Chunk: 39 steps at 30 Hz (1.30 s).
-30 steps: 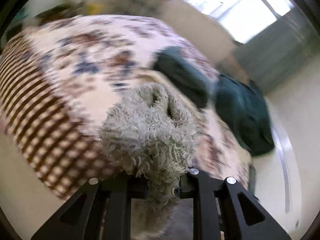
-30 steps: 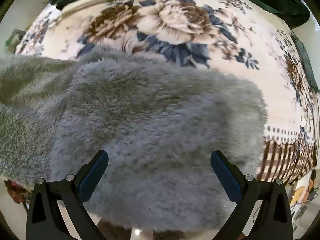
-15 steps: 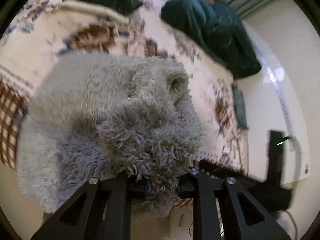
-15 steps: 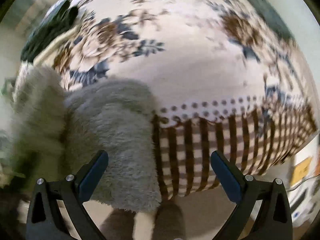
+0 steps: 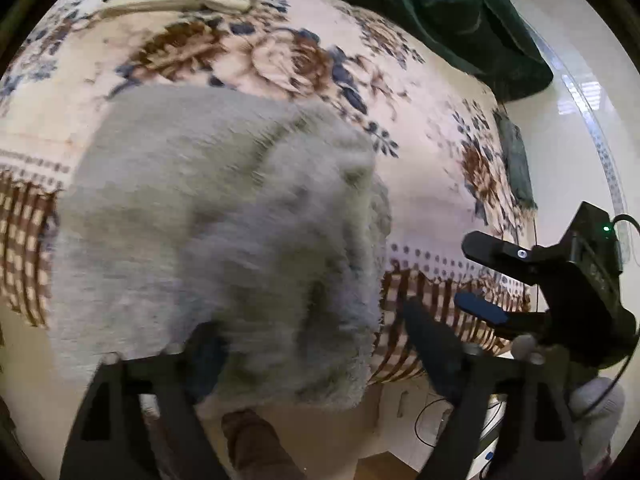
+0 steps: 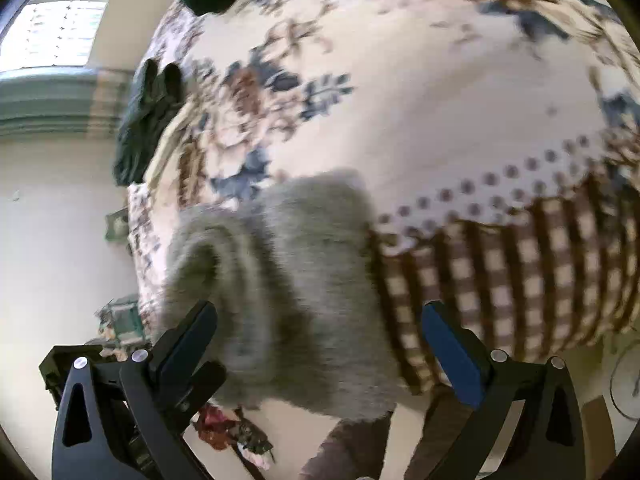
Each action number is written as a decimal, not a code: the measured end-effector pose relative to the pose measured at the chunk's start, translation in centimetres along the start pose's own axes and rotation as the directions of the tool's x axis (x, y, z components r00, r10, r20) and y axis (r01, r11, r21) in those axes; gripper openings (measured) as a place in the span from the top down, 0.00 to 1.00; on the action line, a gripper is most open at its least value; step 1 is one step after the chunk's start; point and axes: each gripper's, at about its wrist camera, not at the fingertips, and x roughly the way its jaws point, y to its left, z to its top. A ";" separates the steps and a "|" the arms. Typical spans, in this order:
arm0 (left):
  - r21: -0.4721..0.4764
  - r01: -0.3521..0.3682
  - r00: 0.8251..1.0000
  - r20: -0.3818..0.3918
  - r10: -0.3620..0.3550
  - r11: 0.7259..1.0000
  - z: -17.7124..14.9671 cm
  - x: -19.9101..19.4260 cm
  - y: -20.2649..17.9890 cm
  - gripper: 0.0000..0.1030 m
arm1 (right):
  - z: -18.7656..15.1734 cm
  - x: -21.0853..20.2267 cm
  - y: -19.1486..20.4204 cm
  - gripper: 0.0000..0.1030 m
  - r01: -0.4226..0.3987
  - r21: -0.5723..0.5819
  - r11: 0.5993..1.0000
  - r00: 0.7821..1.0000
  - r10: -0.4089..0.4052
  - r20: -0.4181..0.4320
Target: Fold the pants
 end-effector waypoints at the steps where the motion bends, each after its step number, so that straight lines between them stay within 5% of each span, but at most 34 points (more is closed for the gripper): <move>1: -0.009 -0.009 1.000 0.004 0.009 1.000 0.2 -0.6 0.4 0.14 | 0.1 0.4 0.5 0.00 -0.014 -0.010 1.000 1.000 0.014 -0.008; 5: -0.057 -0.082 0.995 0.043 0.084 0.995 1.3 -2.9 3.4 0.14 | 0.4 3.4 3.3 0.00 -0.092 -0.064 0.994 0.994 0.088 -0.063; 9: -0.082 -0.218 0.970 0.094 0.226 0.972 2.3 -4.5 7.1 0.14 | 0.5 7.6 5.2 0.00 -0.143 -0.077 0.987 0.982 0.131 -0.139; 14: -0.146 -0.298 0.948 0.072 0.311 0.943 3.0 -4.5 12.0 0.14 | 0.4 12.3 6.9 0.04 -0.037 -0.127 0.991 0.982 0.012 -0.189; 16: -0.187 -0.290 0.950 0.061 0.306 0.938 3.4 -4.4 13.6 0.14 | 0.2 12.0 7.2 0.66 -0.038 -0.137 0.990 0.985 0.014 -0.172; 19: -0.229 -0.259 0.958 0.064 0.280 0.938 4.4 -4.3 14.8 0.14 | -0.5 10.1 7.6 0.73 0.000 -0.148 0.989 0.994 -0.016 -0.106; 27: -0.156 -0.147 0.987 0.044 0.155 0.977 8.5 -1.8 12.7 0.14 | 0.3 -0.6 5.1 0.73 0.030 -0.061 0.998 0.997 -0.025 0.070; 31: -0.069 -0.138 0.990 0.002 0.139 0.988 10.9 2.1 10.7 0.14 | 1.4 -0.8 0.8 0.68 0.163 -0.019 0.986 0.986 -0.162 0.051; 34: -0.027 -0.138 0.989 -0.058 0.136 0.990 11.8 5.3 10.0 0.14 | 2.3 2.8 -2.6 0.63 0.384 -0.003 0.923 0.922 -0.384 -0.059; 35: -0.022 -0.134 0.989 -0.067 0.132 0.991 11.9 5.7 9.9 0.14 | 2.3 2.8 -3.1 0.63 0.383 0.017 0.923 0.921 -0.381 -0.078; 37: -0.016 -0.141 0.988 -0.069 0.139 0.990 12.0 6.2 9.9 0.14 | 1.5 1.7 -3.4 0.42 0.274 0.071 0.959 0.961 -0.270 -0.058; 39: -0.028 -0.137 0.989 -0.068 0.135 0.990 12.0 6.3 10.4 0.14 | 0.3 0.6 -2.8 0.31 0.182 0.060 0.981 0.983 -0.181 -0.033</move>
